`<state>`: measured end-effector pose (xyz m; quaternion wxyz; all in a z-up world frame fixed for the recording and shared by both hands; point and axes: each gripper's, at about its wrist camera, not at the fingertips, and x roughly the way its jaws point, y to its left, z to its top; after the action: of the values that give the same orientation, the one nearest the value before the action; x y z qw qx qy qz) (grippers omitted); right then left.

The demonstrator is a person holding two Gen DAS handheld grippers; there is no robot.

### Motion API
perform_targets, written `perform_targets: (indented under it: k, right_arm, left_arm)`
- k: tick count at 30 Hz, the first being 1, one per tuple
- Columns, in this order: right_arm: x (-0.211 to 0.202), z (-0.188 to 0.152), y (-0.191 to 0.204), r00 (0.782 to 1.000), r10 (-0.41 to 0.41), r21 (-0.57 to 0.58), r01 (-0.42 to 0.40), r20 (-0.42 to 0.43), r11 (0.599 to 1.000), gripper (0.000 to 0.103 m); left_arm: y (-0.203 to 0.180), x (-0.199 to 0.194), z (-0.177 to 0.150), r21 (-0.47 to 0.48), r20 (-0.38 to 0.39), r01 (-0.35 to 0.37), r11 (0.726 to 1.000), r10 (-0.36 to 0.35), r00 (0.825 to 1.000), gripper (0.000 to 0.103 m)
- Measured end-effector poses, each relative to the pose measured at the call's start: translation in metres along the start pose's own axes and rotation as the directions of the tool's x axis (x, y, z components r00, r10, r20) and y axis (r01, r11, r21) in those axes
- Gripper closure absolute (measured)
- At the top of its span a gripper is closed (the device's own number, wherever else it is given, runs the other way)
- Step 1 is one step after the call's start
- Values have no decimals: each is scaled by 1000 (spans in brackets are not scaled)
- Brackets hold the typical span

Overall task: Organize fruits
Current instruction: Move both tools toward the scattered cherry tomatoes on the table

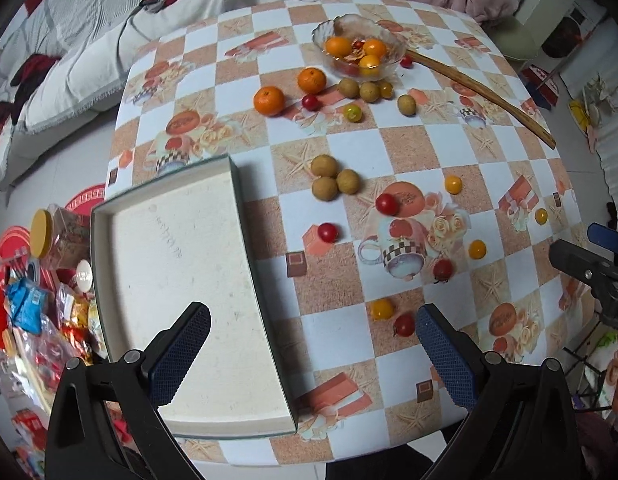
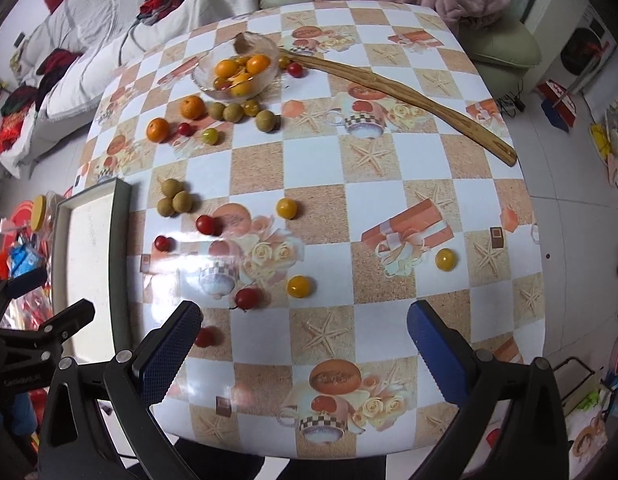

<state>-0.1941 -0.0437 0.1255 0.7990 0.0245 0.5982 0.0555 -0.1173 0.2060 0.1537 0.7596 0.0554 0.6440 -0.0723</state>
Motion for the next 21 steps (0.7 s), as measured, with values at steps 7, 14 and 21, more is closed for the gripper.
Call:
perform_targets:
  k: [7, 14, 21]
  right_arm:
    - [-4, 6, 10, 999, 25, -101, -27, -21, 994, 0]
    - [1, 11, 11, 998, 32, -124, -37, -46, 992, 0]
    - [5, 12, 9, 998, 29, -118, -36, -56, 992, 0]
  left_arm:
    - [5, -6, 4, -74, 6, 6, 997, -5, 1000, 0]
    - [3, -7, 4, -83, 11, -7, 996, 8, 1000, 0]
    - [9, -5, 1, -109, 1, -12, 994, 12, 1000, 0]
